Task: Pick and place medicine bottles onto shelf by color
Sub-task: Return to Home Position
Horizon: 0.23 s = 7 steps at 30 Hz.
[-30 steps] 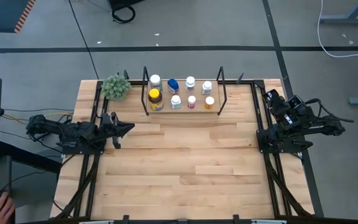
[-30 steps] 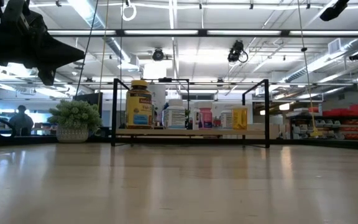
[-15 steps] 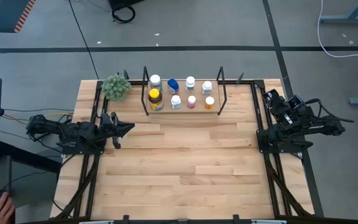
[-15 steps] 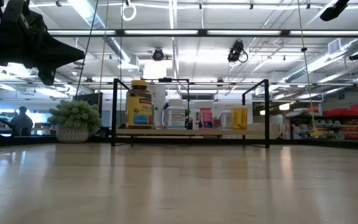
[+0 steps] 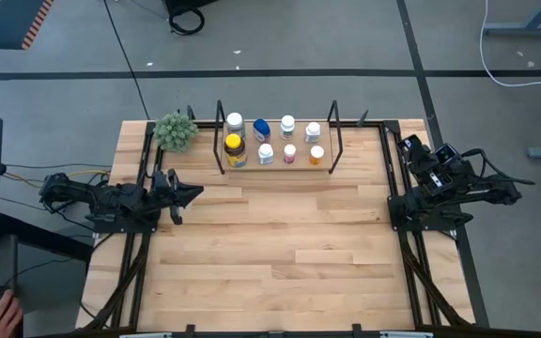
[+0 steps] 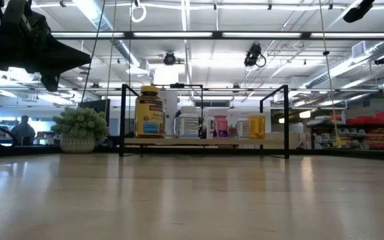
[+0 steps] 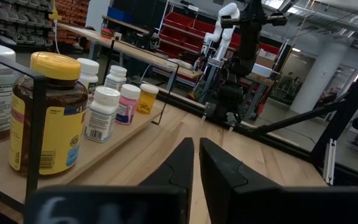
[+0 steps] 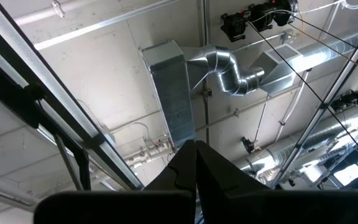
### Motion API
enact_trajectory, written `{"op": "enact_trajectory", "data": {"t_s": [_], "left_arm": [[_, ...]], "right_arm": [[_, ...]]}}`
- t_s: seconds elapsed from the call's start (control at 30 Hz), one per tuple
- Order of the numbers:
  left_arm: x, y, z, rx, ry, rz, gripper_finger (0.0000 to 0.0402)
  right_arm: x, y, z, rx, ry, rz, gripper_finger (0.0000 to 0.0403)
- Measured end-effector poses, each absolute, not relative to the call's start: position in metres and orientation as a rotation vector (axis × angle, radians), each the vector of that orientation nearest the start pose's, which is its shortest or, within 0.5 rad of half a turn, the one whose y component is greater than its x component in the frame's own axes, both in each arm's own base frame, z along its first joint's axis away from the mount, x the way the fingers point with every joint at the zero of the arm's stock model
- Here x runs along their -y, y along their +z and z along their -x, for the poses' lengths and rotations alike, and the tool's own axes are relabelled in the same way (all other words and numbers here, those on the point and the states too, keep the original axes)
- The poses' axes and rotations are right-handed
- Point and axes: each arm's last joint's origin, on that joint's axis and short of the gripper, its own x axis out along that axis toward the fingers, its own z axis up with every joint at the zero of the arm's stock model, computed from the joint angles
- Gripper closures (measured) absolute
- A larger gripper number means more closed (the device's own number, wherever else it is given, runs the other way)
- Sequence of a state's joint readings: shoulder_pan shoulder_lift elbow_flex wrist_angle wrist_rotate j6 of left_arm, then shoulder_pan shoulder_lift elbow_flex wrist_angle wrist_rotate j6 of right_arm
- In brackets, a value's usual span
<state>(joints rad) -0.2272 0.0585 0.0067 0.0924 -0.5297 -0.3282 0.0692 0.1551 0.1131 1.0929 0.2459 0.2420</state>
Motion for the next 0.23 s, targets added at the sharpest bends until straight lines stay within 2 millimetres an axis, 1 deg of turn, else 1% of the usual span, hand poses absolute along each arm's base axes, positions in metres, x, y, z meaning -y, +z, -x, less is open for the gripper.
{"op": "enact_trajectory", "data": {"t_s": [0.23], "left_arm": [[0.0076,0.1699,-0.0977,0.087,0.294,0.341,0.0378]], "right_arm": [[0.0033,0.2771,-0.0544,1.057,-0.034,-0.384,0.0394]]}}
